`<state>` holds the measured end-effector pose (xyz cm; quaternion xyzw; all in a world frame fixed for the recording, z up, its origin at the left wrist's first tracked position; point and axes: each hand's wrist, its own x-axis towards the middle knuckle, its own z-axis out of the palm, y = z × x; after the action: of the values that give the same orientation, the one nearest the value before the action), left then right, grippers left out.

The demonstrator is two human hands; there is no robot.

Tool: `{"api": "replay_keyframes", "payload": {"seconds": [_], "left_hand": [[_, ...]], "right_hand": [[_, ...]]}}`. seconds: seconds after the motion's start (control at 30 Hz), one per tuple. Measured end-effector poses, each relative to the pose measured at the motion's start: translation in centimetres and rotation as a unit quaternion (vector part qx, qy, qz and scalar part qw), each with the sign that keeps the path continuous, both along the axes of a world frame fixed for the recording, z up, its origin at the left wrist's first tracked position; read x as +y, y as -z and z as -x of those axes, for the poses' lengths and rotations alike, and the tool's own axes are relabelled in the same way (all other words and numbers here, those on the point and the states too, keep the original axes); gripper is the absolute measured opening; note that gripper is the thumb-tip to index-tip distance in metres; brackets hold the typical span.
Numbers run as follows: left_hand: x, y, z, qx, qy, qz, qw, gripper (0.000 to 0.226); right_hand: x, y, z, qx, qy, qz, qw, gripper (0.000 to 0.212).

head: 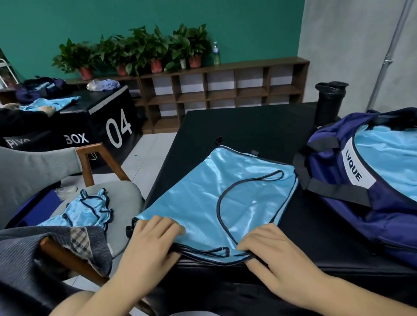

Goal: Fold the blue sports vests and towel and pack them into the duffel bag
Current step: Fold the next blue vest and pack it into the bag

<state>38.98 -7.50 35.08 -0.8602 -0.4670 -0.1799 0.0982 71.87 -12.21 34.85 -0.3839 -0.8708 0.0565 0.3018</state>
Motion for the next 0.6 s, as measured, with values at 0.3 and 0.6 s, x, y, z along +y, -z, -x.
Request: {"api": "replay_keyframes", "payload": {"seconds": [0.3, 0.6], "left_hand": [[0.0, -1.5, 2.8, -0.035, 0.005, 0.035, 0.999, 0.027], [0.7, -1.6, 5.4, 0.019, -0.001, 0.006, 1.000, 0.023]], "right_hand": [[-0.6, 0.1, -1.7, 0.012, 0.044, 0.055, 0.997, 0.016], [-1.2, -0.2, -4.2, -0.005, 0.059, 0.069, 0.996, 0.018]]}}
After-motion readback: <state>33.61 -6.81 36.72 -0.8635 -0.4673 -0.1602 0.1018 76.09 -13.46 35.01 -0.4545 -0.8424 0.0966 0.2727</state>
